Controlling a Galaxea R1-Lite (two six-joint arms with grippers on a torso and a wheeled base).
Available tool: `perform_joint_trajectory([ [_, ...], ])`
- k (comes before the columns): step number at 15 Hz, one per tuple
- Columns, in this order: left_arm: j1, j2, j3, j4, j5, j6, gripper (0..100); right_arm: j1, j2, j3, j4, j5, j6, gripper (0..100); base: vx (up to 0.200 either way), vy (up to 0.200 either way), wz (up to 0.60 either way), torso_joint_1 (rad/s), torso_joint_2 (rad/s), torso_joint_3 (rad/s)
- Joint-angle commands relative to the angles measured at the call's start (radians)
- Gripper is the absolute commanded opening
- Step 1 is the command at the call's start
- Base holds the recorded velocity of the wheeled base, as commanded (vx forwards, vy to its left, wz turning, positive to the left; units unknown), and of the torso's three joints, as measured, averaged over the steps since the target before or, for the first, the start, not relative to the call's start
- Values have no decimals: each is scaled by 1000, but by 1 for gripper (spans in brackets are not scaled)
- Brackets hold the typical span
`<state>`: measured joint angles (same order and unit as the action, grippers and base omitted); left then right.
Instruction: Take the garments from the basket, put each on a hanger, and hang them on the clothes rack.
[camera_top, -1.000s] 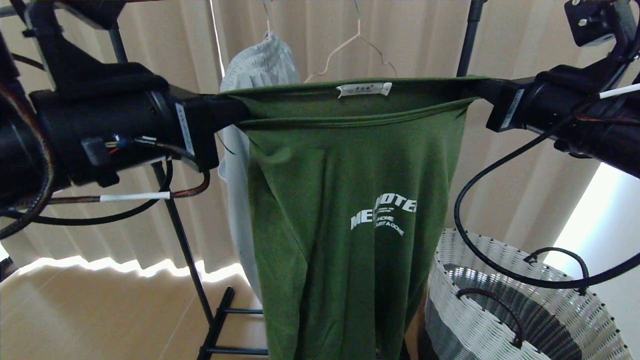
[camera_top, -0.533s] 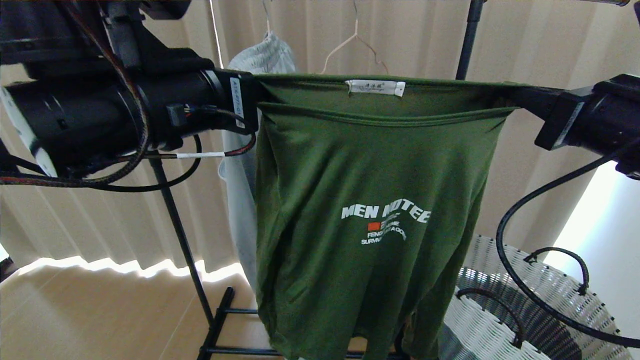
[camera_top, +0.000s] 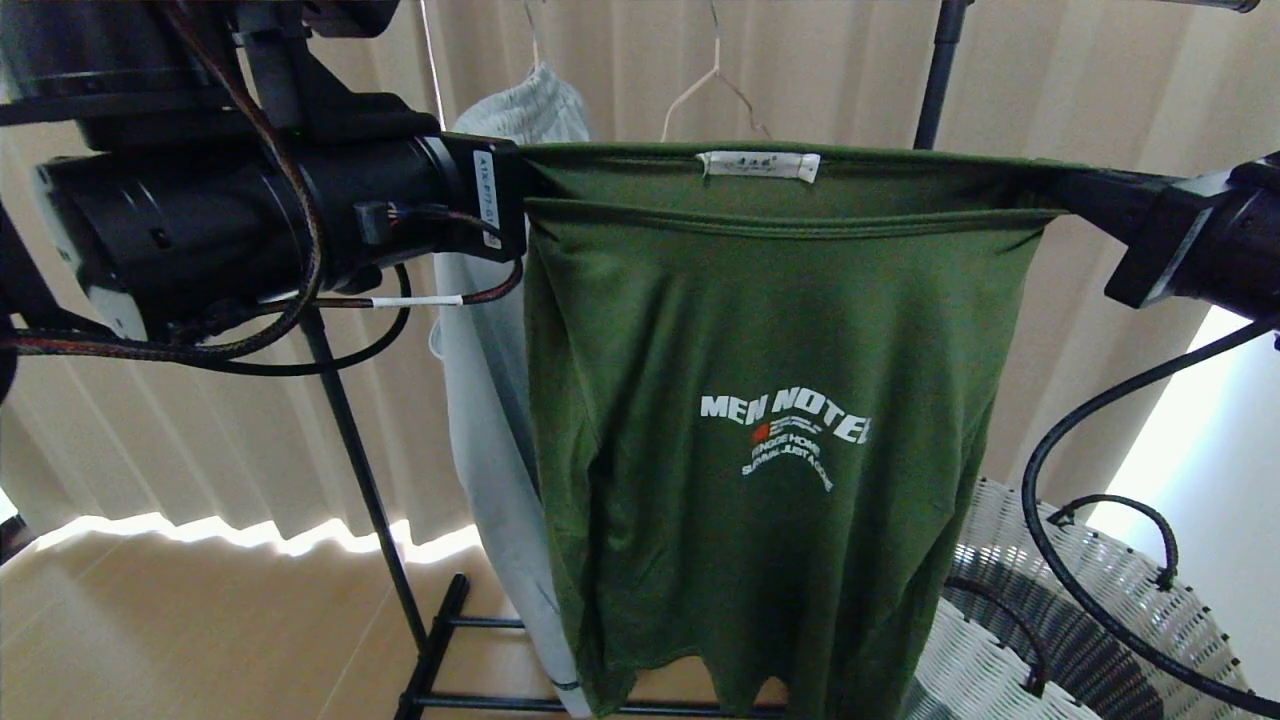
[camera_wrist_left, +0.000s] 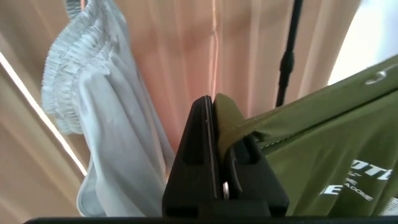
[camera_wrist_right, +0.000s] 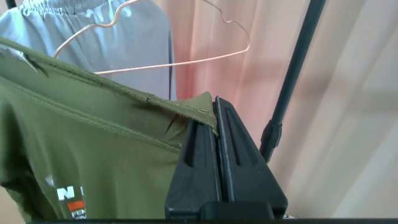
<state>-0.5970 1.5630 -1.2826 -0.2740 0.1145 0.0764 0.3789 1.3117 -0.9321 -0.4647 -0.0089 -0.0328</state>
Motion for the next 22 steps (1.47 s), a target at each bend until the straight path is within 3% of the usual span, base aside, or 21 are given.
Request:
perform_joint_trajectory([
  [1, 8, 14, 2, -1, 24, 3, 0, 1, -15, -2, 27, 0, -1, 0, 0, 0, 0, 0, 0, 0],
  [15, 13, 22, 0, -1, 48, 10, 0, 25, -23, 1, 49, 1, -1, 0, 0, 0, 0, 0, 0, 0],
  [16, 13, 22, 0, -2, 48, 10, 0, 25, -25, 1, 60, 0, -1, 100, 0, 0, 0, 0, 0, 0],
  [22, 60, 29, 15, -59, 119, 20, 0, 26, -48, 62, 63, 10, 2, 100, 0, 0, 0, 0, 0, 0],
])
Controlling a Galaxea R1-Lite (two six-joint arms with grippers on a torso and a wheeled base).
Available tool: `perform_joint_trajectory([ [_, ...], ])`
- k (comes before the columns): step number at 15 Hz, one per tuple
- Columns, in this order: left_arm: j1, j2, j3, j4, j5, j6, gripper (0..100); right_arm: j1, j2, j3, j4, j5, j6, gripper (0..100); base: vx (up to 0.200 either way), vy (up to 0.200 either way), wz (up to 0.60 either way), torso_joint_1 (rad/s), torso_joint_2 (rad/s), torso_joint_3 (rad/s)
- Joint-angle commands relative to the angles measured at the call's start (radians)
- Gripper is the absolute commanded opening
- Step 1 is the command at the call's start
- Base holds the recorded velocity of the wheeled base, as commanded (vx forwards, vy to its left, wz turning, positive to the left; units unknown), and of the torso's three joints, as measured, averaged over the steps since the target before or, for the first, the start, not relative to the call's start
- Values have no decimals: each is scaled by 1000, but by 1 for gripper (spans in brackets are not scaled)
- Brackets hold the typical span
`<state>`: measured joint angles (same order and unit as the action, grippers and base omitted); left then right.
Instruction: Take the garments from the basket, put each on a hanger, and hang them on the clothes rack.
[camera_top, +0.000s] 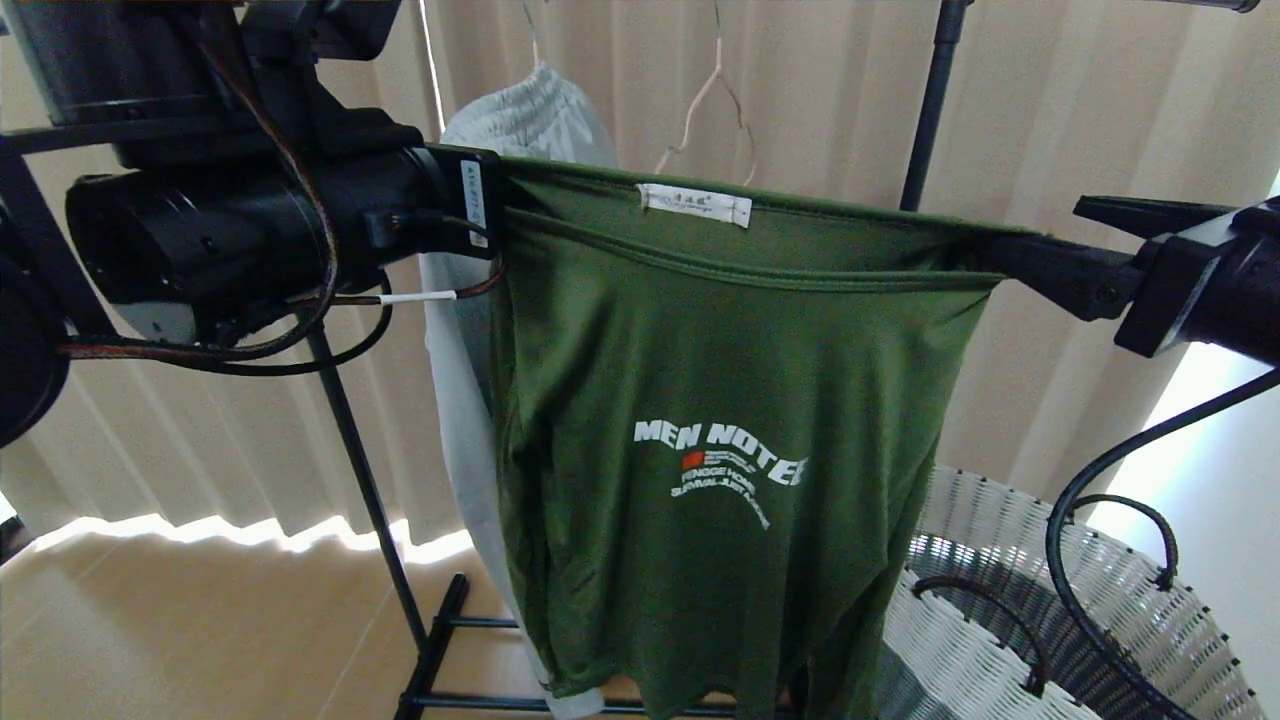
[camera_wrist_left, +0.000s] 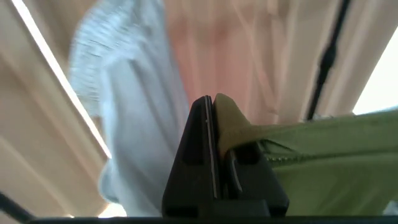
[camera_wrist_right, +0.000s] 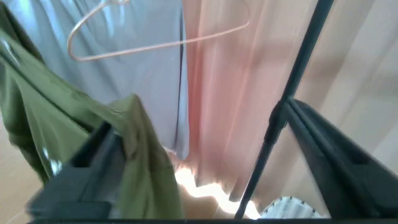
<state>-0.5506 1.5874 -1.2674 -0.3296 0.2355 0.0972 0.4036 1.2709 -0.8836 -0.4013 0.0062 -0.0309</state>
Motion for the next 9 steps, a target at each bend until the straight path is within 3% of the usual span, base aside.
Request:
perform_joint_trajectory([
  [1, 18, 9, 0, -6, 16, 6, 0, 3, -8, 20, -2, 11, 0, 100, 0, 0, 0, 0, 0, 0],
  [2, 21, 25, 0, -17, 68, 6, 0, 12, -21, 26, -2, 75, 0, 100, 0, 0, 0, 0, 0, 0],
  [4, 21, 26, 0, -25, 93, 6, 0, 18, -36, 26, -2, 135, 2, 100, 0, 0, 0, 0, 0, 0],
  [9, 23, 23, 8, -25, 94, 6, 0, 18, -65, 66, -4, 153, 5, 100, 0, 0, 0, 0, 0, 0],
])
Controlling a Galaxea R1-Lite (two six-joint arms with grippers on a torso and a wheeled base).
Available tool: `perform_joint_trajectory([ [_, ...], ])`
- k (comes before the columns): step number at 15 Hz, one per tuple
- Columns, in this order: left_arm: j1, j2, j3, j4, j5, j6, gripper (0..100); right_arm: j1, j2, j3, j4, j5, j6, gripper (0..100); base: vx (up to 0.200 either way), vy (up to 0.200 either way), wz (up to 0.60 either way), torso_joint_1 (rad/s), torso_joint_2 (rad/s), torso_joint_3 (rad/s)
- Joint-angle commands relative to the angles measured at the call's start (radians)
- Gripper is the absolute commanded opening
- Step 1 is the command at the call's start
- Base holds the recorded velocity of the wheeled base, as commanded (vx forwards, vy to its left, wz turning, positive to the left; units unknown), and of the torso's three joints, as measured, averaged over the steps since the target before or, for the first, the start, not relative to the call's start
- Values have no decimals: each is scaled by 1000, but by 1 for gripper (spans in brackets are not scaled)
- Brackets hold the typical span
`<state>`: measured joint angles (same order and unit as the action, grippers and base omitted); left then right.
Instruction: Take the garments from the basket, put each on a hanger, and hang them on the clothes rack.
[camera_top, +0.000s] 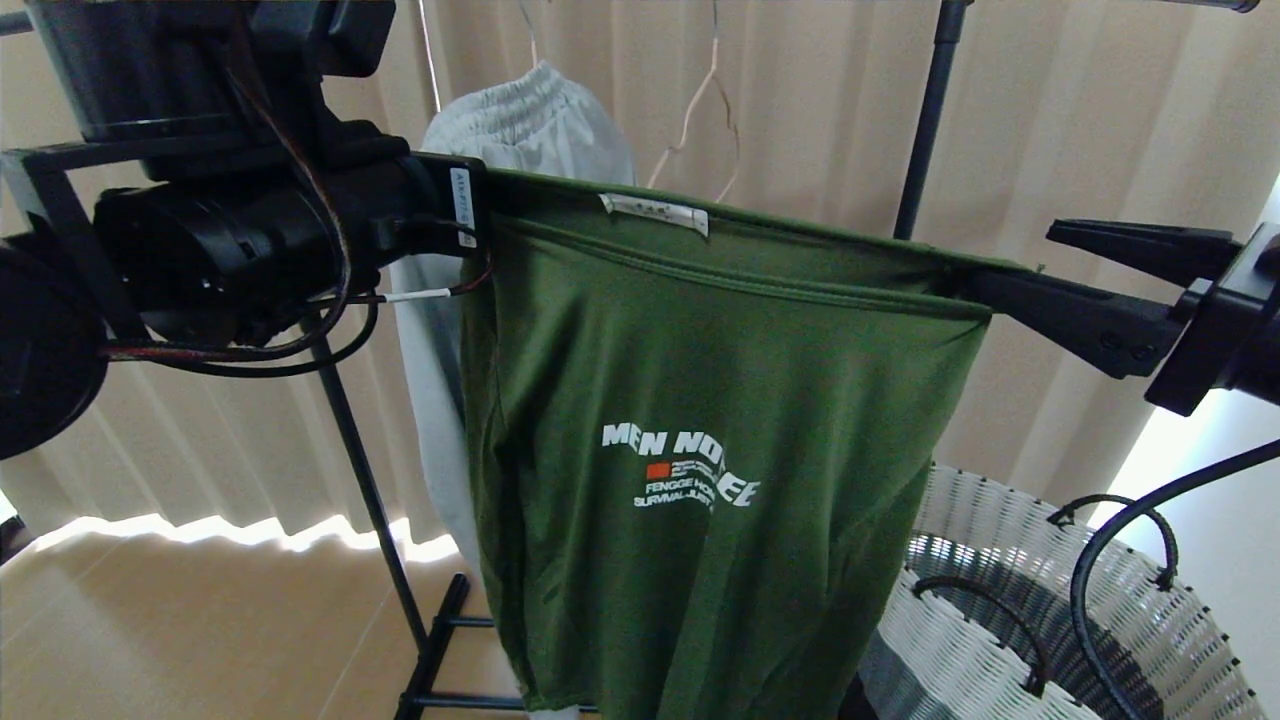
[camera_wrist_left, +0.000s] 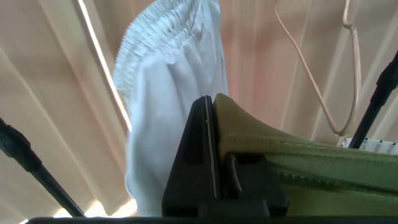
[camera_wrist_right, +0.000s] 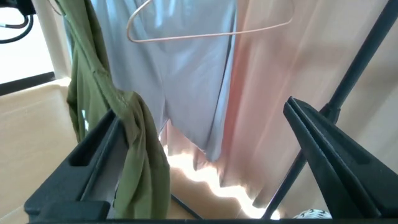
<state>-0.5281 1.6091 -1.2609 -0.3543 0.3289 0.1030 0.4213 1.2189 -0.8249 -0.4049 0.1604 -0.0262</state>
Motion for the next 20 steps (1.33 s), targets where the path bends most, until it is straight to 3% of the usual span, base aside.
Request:
perform_joint_trajectory([
  [1, 0, 3, 1, 0, -1, 0, 0, -1, -22, 10, 0, 13, 0, 100, 0, 0, 0, 0, 0, 0],
  [4, -1, 5, 8, 0, -1, 0, 0, -1, -50, 53, 0, 70, 0, 100, 0, 0, 0, 0, 0, 0],
  [9, 0, -9, 77, 0, -1, 1, 0, -24, -42, 64, 5, 65, -6, 100, 0, 0, 0, 0, 0, 0],
  [11, 59, -158, 247, 1, -2, 17, 0, -98, -41, 86, 12, 65, -52, 100, 0, 0, 0, 0, 0, 0],
  [16, 189, -430, 558, 5, -48, 18, 0, -230, -36, 151, 14, 45, -58, 100, 0, 0, 0, 0, 0, 0],
  [20, 195, -603, 756, 6, -117, 14, 0, -262, -38, 171, 29, -116, -84, 100, 0, 0, 0, 0, 0, 0],
])
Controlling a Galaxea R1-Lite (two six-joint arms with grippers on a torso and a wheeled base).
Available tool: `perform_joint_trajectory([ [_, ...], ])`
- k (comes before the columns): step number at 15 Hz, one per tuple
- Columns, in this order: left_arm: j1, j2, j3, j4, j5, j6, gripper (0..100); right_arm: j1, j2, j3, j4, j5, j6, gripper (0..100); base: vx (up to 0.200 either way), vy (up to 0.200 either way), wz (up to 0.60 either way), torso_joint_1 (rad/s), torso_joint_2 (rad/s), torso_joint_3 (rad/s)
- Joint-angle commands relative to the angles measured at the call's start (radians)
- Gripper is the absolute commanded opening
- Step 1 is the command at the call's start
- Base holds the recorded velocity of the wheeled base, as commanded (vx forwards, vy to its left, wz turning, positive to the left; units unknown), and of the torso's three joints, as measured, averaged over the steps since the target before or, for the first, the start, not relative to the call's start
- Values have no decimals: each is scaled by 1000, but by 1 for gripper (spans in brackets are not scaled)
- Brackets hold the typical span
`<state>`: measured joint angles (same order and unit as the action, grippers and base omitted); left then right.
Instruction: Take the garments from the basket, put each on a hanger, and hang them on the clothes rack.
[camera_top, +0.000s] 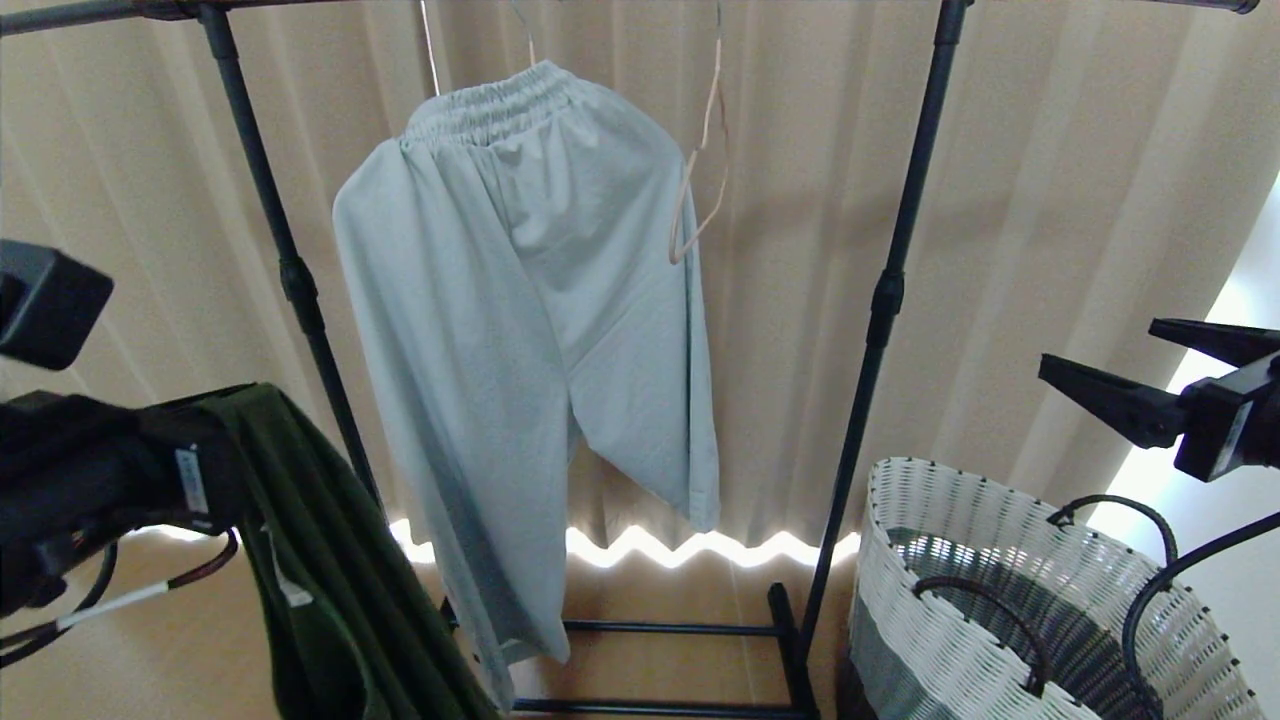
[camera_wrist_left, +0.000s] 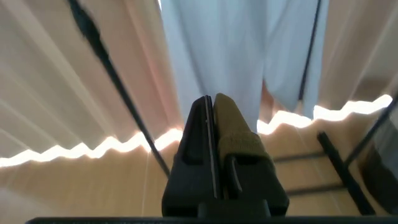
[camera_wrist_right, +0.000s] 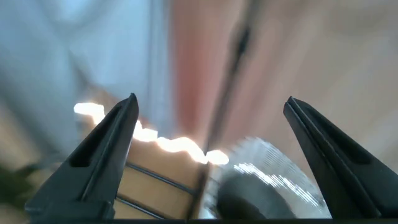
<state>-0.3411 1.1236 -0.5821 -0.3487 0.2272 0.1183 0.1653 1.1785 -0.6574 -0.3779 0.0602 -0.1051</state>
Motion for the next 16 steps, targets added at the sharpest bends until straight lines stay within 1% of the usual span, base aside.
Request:
perform_joint_trajectory([
  [1, 8, -137, 105, -1, -29, -14, 0, -6, 3, 7, 2, -56, -10, 100, 0, 0, 0, 0, 0, 0],
  [2, 7, -153, 136, -4, -48, -48, 0, -6, 3, 6, 2, -82, -10, 100, 0, 0, 0, 0, 0, 0],
  [3, 7, -157, 151, -4, -63, -71, 0, -6, 3, 4, 2, -91, -10, 100, 0, 0, 0, 0, 0, 0],
  [4, 14, -159, 156, -6, -109, -85, 0, -6, 0, 6, 1, -119, -25, 100, 0, 0, 0, 0, 0, 0],
  [6, 42, -163, 154, -7, -115, -75, 0, -6, -5, 30, -16, -151, -85, 100, 0, 0, 0, 0, 0, 0],
  [8, 42, -177, 154, -7, -117, -75, 0, -13, -8, 73, -84, -152, -134, 100, 0, 0, 0, 0, 0, 0],
  [10, 42, -179, 153, -7, -117, -75, 0, -13, 1, 93, -150, -152, -154, 100, 0, 0, 0, 0, 0, 0],
  [14, 42, -191, 153, -7, -117, -75, 0, -32, 0, 98, -154, -154, -156, 100, 0, 0, 0, 0, 0, 0],
  [16, 42, -192, 148, -7, -117, -75, 0, -46, -2, 117, -156, -155, -159, 100, 0, 0, 0, 0, 0, 0],
])
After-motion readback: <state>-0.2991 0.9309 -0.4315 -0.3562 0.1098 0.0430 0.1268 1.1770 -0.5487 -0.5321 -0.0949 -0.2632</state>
